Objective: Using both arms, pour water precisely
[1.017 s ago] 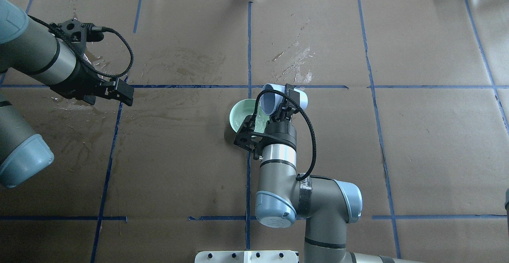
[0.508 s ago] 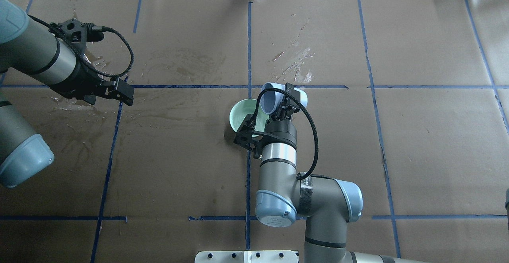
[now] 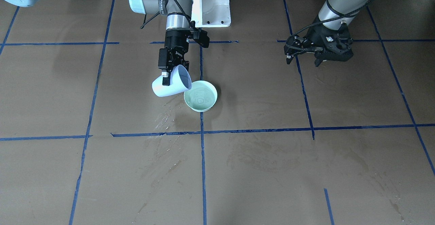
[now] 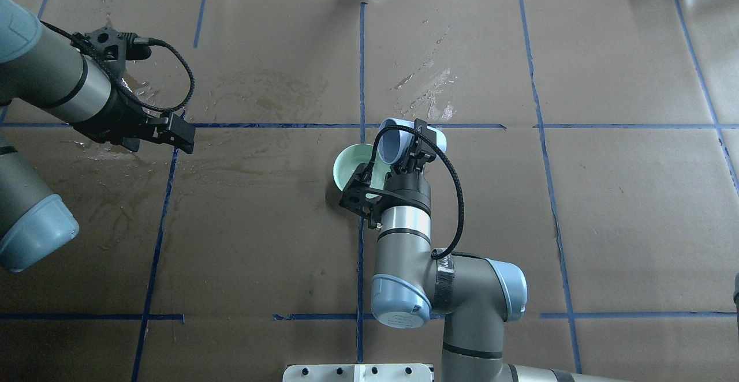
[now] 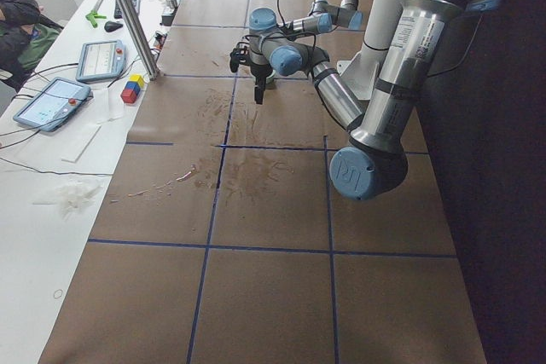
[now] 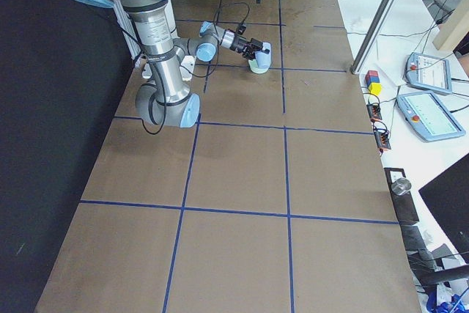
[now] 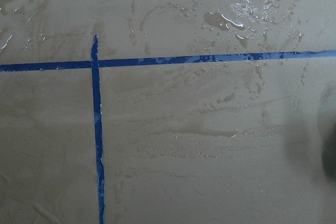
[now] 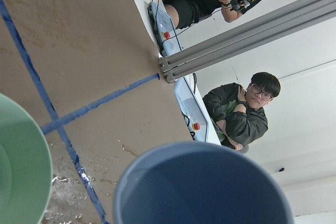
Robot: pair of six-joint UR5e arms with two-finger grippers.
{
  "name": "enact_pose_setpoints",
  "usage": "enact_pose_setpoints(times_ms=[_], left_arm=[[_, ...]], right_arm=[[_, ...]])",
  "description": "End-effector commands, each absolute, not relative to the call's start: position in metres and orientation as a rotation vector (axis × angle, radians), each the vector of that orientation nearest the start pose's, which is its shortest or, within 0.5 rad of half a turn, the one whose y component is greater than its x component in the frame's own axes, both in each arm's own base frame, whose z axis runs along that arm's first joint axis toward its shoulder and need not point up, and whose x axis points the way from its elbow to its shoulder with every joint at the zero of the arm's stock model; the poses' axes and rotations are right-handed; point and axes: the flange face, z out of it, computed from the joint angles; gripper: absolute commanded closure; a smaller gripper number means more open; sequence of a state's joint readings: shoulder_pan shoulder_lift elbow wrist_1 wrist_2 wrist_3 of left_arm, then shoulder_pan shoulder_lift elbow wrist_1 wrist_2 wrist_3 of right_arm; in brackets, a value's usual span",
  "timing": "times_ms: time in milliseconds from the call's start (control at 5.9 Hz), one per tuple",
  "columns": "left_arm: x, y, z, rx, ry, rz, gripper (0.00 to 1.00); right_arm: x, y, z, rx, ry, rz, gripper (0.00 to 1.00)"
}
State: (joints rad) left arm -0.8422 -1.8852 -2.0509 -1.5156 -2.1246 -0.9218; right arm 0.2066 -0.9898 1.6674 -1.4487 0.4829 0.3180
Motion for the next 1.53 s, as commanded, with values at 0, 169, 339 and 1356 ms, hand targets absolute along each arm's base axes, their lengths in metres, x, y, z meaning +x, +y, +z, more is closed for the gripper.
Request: enact_pose_setpoints(times_ms=[0,169,339,1356], left_arm=[[0.297,-0.455,0.282,0.1,0.886,0.024,0.0],[0.297,-0.454,0.281,0.101,0.888,0.026,0.0],[0.297,-0.454,0.281,0.102,0.888,0.025,0.0],[0.298,-0.454,0.279,0.1,0.89,0.019,0.0]], right_arm=[[-0.576,-0.351,0.223,1.271,0.041,-0.413,1.0],[-0.572,-0.357,0.222,1.258,-0.088,-0.319,1.0],[-0.569,-0.36,0.218,1.24,-0.167,-0.241,1.0],[-0.461,-0.381,0.272,1.093,-0.57,0.117,1.0]])
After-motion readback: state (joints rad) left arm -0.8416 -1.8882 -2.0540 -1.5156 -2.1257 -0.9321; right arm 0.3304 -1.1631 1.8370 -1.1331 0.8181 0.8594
